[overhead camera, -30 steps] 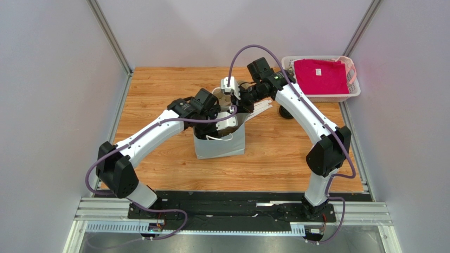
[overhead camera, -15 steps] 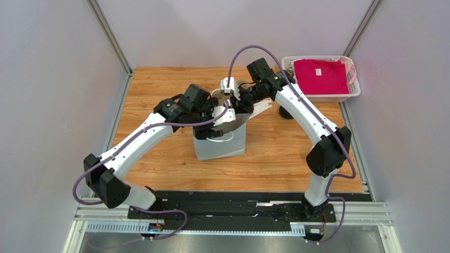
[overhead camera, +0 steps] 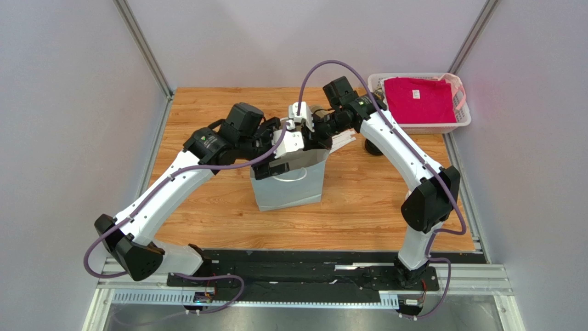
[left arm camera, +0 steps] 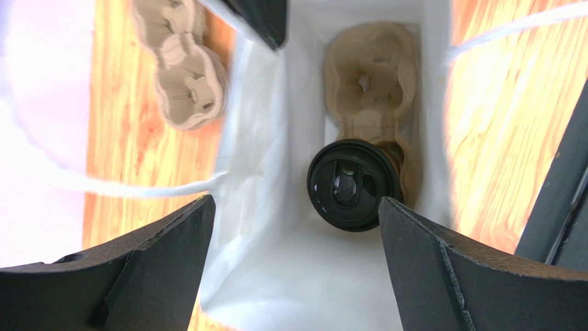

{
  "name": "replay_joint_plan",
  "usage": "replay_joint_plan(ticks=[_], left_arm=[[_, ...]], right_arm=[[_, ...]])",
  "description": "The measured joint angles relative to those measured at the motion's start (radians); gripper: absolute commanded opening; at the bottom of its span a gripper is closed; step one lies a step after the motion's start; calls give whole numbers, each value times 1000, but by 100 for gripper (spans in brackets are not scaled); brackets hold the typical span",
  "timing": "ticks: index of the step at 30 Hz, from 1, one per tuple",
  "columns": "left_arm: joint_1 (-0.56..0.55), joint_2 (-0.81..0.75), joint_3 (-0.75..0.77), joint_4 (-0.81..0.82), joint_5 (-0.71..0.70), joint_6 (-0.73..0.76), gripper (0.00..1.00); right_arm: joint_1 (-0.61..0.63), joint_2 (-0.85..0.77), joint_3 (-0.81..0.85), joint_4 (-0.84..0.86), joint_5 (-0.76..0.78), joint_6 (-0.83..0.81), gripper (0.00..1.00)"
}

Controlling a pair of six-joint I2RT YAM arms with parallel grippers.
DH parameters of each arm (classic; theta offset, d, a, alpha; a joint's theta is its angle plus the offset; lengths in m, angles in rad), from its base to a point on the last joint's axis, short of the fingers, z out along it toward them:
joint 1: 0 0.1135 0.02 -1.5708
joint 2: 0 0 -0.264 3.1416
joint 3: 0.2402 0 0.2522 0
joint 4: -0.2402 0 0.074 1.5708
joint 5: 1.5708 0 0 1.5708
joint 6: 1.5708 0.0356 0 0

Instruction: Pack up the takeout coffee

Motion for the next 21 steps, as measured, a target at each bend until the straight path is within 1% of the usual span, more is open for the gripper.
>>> replay_joint_plan(ticks=[7, 15, 18, 21], left_arm=[[61, -6, 143, -10, 29, -121, 95], [118, -13, 258, -1, 44, -288, 96], [177, -10, 325, -2, 45, -370, 96], [262, -10, 346, 3, 38, -436, 96]], right_arm=[[3, 0, 0, 0, 8, 3, 0], [26, 0, 0, 8, 25, 29, 0], [34, 0, 0, 14, 30, 53, 0], [44, 0, 5, 16, 37, 80, 0]])
